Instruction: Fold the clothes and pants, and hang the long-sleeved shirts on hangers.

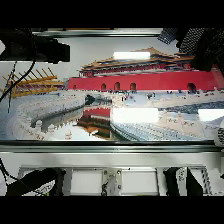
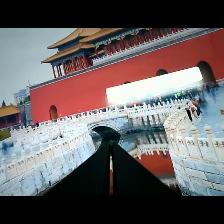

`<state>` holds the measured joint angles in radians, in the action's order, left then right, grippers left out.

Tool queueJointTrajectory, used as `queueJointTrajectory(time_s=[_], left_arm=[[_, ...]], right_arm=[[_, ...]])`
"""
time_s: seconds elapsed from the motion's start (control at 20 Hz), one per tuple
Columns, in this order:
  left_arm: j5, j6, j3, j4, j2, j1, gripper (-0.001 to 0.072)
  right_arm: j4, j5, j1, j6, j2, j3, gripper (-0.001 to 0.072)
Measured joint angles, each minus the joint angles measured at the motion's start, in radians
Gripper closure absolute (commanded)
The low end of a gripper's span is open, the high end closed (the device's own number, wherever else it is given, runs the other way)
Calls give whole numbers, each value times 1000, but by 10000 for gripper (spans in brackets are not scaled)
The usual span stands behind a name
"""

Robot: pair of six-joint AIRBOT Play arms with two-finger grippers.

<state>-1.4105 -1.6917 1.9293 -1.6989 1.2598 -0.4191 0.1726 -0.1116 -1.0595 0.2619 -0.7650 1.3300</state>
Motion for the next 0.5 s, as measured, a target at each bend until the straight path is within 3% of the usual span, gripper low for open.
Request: queueJointTrajectory(time_s=[0.5], left_arm=[[0, 3, 0, 0, 0, 0, 693]], right_arm=[[0, 94, 0, -3, -24, 8, 699]])
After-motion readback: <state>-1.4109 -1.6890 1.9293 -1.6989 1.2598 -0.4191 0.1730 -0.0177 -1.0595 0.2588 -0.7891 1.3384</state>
